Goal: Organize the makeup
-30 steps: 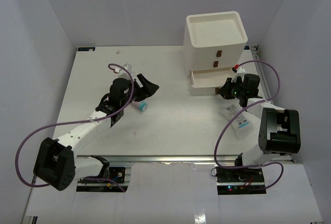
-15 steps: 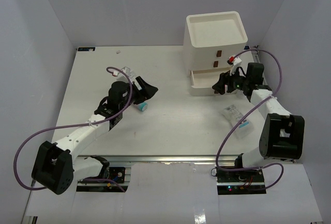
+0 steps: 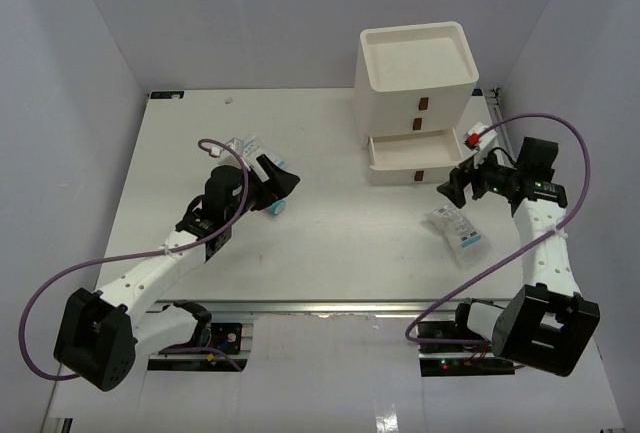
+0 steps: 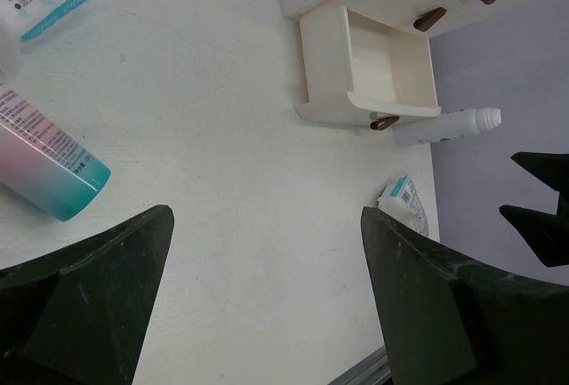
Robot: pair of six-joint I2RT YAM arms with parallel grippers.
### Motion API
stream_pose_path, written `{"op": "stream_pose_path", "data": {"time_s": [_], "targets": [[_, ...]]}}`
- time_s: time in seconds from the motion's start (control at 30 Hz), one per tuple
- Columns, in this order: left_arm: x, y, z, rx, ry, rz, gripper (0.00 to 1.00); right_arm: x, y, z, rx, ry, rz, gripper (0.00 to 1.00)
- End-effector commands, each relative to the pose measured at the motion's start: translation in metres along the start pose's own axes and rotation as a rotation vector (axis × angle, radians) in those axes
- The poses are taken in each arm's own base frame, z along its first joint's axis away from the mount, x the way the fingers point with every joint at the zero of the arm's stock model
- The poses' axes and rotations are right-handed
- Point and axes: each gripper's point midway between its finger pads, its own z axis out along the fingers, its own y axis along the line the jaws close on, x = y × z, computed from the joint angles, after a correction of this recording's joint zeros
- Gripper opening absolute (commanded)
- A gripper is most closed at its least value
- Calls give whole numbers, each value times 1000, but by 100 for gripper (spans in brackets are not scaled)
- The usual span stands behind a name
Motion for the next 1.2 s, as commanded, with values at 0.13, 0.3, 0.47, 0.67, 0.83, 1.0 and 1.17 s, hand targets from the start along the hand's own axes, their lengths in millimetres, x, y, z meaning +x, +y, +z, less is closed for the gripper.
{"op": "stream_pose_path", "data": {"time_s": [0.13,0.3,0.47,0.67,0.83,1.0,1.17], "targets": [[-7,-3,-9,13,-36,3,98,52,-41,-46,177,37,285,98],[-6,-2,-7,15,-37,3,98,73,-74,-37,274,42,340,94],[-7,-2,-7,11,-35,4,98,84,-115,-24,346,10,371,90],[-6,-1,-8,9,-35,1,98,92,-136,4,311,20,282,90],[-6,0,-8,0,-26,5,98,95,-149,24,281,15,229,94],[-10,3,-8,-27,-46,7,98,98,-162,37,281,28,219,99],[-10,2,-5,-30,-38,7,98,96,-168,43,251,33,211,92]]}}
